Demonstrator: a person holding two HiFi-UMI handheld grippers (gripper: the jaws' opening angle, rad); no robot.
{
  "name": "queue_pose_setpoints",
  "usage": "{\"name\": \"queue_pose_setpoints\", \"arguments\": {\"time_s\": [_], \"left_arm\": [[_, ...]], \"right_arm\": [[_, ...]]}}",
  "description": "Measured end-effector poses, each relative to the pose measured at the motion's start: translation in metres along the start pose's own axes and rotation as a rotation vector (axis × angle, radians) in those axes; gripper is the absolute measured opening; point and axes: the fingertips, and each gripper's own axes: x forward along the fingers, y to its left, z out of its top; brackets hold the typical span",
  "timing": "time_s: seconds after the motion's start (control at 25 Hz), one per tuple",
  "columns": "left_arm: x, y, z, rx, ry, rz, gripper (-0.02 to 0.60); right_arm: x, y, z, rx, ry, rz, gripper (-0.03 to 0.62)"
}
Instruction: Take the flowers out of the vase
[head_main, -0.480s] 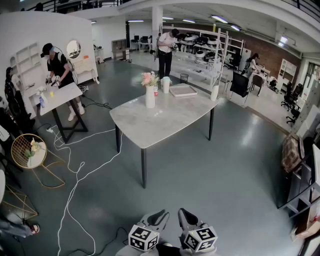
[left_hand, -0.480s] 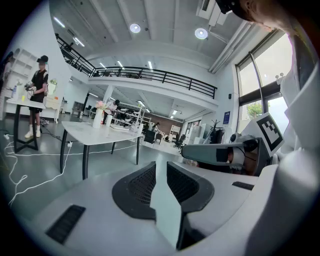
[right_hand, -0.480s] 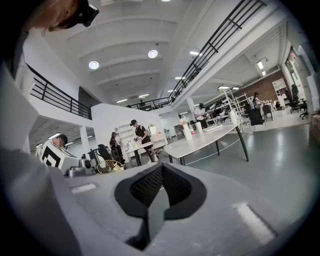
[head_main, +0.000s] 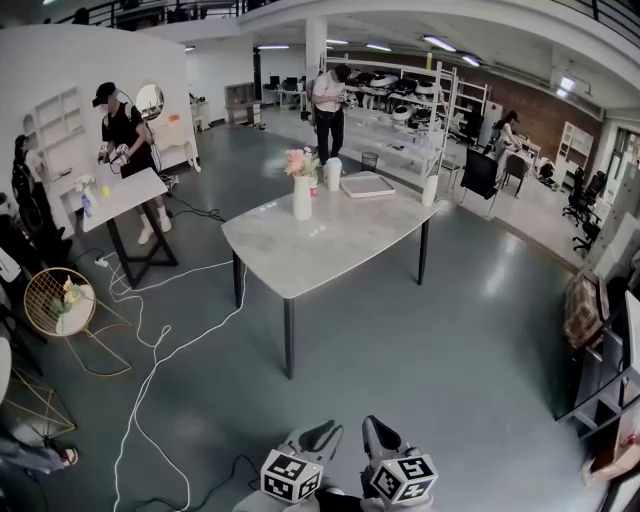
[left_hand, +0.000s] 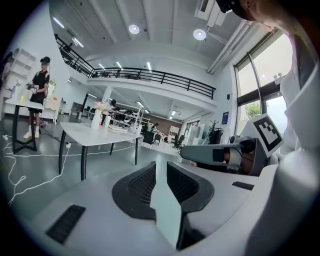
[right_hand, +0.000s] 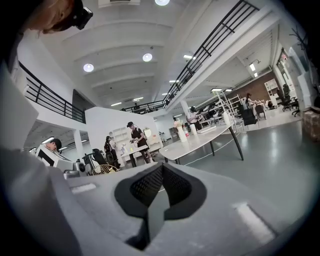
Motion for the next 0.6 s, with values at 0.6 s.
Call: {"name": "queue_pose_setpoints", "arguments": {"time_s": [0.6], "left_arm": [[-0.005,0.007,-0.016,-0.036,0.038,0.023,0.071]], "right_arm": [[0.002,0.002,-0.015,0.037,0.021,0.003,0.0]]}}
